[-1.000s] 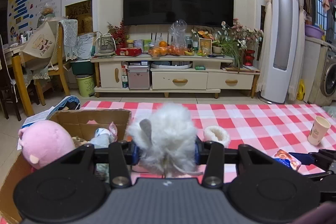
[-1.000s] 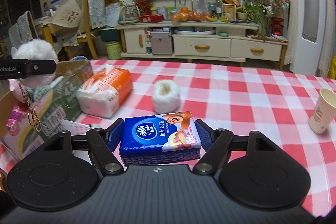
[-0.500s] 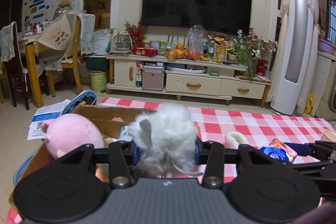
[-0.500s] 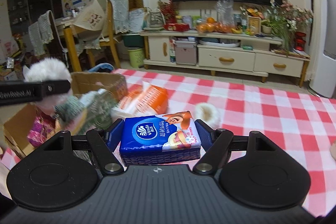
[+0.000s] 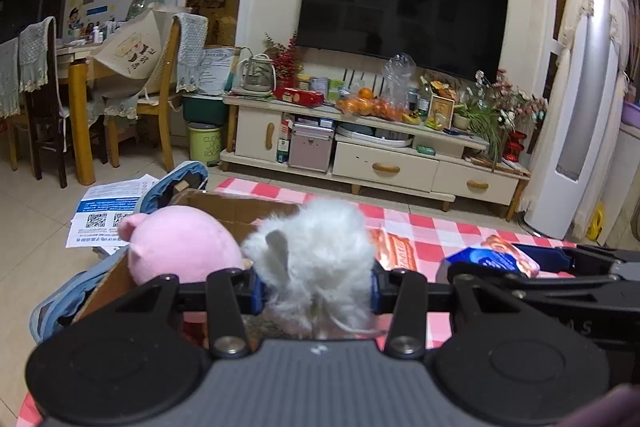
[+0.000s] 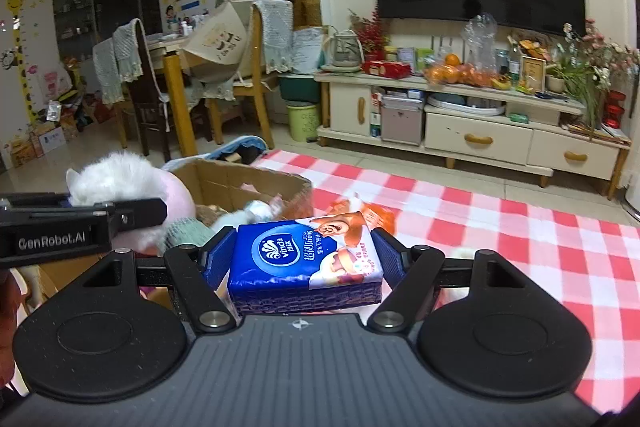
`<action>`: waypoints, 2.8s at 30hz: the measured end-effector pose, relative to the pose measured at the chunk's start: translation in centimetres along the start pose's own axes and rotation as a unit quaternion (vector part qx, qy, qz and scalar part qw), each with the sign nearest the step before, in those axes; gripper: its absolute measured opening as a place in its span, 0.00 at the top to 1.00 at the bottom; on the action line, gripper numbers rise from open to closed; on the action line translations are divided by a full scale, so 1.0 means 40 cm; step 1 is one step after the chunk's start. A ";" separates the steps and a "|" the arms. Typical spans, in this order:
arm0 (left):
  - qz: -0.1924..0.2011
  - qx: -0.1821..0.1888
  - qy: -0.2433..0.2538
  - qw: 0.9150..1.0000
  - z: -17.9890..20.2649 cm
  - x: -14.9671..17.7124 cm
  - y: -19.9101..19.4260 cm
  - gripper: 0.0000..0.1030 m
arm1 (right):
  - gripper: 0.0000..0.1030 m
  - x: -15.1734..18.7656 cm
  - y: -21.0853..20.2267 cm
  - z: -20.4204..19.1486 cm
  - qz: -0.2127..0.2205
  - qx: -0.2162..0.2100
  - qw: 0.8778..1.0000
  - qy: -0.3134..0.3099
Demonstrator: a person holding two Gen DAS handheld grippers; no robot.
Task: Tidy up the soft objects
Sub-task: 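Carry both items over the cardboard box and open both tools to drop them, then move both open tools back over the shuttlecock and the white fluffy cuff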
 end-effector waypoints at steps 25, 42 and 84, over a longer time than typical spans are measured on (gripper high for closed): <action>-0.061 -0.035 -0.025 0.997 -0.104 0.055 0.064 0.55 | 0.08 -0.074 0.209 -0.093 0.009 -0.062 0.998 -0.012; -0.037 -0.039 -0.019 0.998 -0.066 0.037 0.056 0.33 | 0.02 -0.033 0.045 0.067 0.054 0.026 0.997 0.042; -0.066 0.008 0.064 0.996 0.253 0.184 0.072 0.23 | 0.02 0.229 -0.091 0.365 -0.018 0.119 0.990 0.074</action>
Point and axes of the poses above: each gripper's, at about its wrist camera, not at the fingertips, and y roughly the way its jaws point, z to its right, x to its underside, the point moved 4 cm from there along y, roughly the way its jaws point, and after that the axes turned 8 degrees about z, right-handed, at the moved point
